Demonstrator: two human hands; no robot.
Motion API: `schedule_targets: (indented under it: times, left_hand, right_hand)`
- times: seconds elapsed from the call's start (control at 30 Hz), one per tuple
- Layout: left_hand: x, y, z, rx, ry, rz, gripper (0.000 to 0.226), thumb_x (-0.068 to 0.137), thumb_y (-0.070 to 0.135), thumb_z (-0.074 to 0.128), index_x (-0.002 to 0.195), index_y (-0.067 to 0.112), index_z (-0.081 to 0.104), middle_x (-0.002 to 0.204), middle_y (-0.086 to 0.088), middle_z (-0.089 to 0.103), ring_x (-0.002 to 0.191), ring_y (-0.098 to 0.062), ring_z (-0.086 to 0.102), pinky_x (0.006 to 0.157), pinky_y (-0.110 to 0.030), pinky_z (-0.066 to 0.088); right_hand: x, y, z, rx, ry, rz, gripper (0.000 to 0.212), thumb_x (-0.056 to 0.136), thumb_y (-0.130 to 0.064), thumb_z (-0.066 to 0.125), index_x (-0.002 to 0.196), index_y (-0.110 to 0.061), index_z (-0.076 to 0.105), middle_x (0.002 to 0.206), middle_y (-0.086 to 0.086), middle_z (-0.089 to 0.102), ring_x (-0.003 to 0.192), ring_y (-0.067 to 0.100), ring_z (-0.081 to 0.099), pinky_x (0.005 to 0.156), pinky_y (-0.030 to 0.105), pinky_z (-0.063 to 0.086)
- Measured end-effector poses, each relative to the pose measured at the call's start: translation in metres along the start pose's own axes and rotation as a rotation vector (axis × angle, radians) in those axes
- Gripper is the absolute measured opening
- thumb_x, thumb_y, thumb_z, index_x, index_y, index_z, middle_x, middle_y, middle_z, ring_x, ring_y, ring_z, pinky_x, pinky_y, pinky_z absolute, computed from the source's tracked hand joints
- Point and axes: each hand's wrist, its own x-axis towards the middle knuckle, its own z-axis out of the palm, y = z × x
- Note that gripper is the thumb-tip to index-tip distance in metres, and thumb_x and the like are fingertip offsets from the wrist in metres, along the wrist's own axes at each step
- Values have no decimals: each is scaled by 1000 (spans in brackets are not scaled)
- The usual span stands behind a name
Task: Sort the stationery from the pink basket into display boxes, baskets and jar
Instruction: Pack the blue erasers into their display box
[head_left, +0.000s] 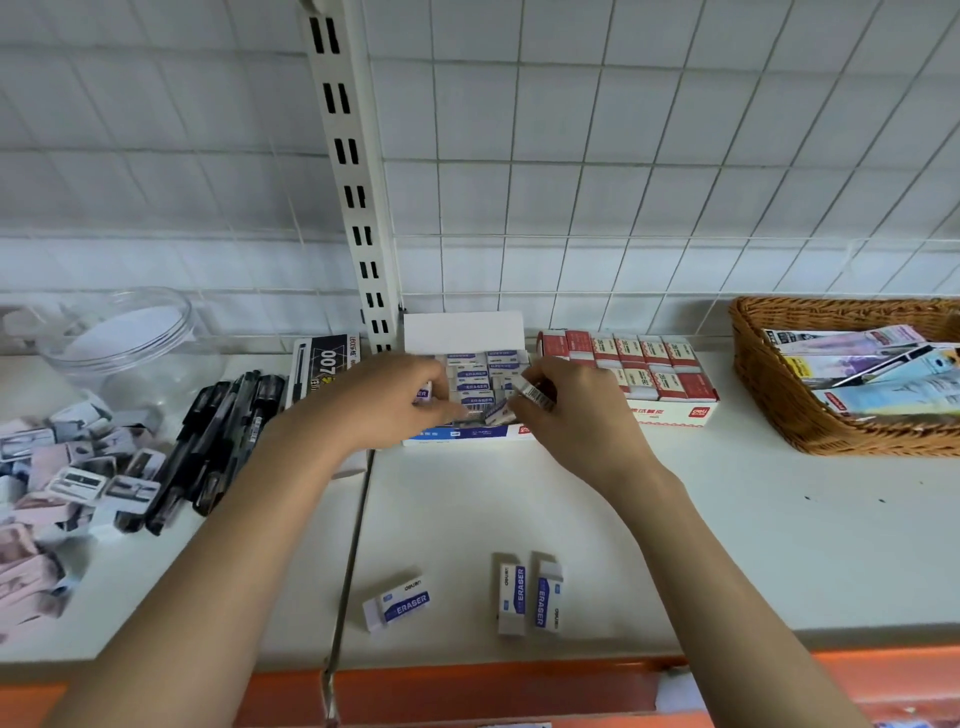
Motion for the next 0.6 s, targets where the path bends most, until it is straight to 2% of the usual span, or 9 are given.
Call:
schedule_targets:
  times: [0.13,0.23,0.3,0.37,0.4,0.47,0.53,0.6]
  left_hand:
    - [-19,-9,12,-35,85,-10,28,95,29,50,118,14,45,120,0,47,95,-16,48,78,-27,36]
    - [-25,-12,20,-69,141,-5,31,96,15,43,125,7,35,118,-8,44,94,-15,41,69,-21,26]
    - [-25,-14,24,-50,189,25,30,96,9,43,125,3,37,124,-10,42,102,-17,41,73,-17,25]
    - [-23,-17,26,-52,235,62,32,93,5,48,125,2,46,126,-11,42,112,-22,45,86,-19,30]
    - [-23,-17,26,-61,262,75,32,91,2,52,123,3,53,122,-11,45,111,-24,48,90,-22,33]
    - [-23,-16,26,-44,334,126,32,85,1,62,117,6,63,111,-11,54,102,-28,53,89,-33,42]
    - [-23,-13,25,13,405,157,34,81,8,70,115,11,67,104,-9,64,99,-30,56,87,-42,45]
    - [-23,-10,25,14,408,113,37,83,16,68,120,14,63,108,-3,67,104,-26,54,90,-39,42]
  right_hand:
    - [1,-7,16,12,-54,29,11,89,-24,61,89,-13,63,84,4,67,69,18,52,54,25,36]
    - [0,-12,23,-15,-59,46,15,91,-26,59,86,-12,64,83,5,66,71,21,54,58,25,36]
    - [-2,-12,22,-38,-61,51,26,90,-26,60,67,-18,52,74,2,57,67,23,49,59,24,32]
    - [-3,-10,19,-75,-67,31,38,90,-24,60,57,-22,41,71,3,52,65,25,46,58,25,29]
    - [-4,-9,17,-99,-75,24,32,90,-25,59,60,-20,49,74,5,57,67,27,50,58,26,31]
    - [-6,-9,15,-181,-61,-15,19,94,-27,54,87,-12,64,93,9,65,80,30,59,62,29,40]
    - [-5,-9,14,-259,-50,-75,21,97,-23,46,104,-9,60,105,11,63,89,33,60,66,32,42]
    - [-5,-12,14,-295,-46,-205,25,99,-17,37,102,-1,56,102,17,59,87,36,56,66,34,40]
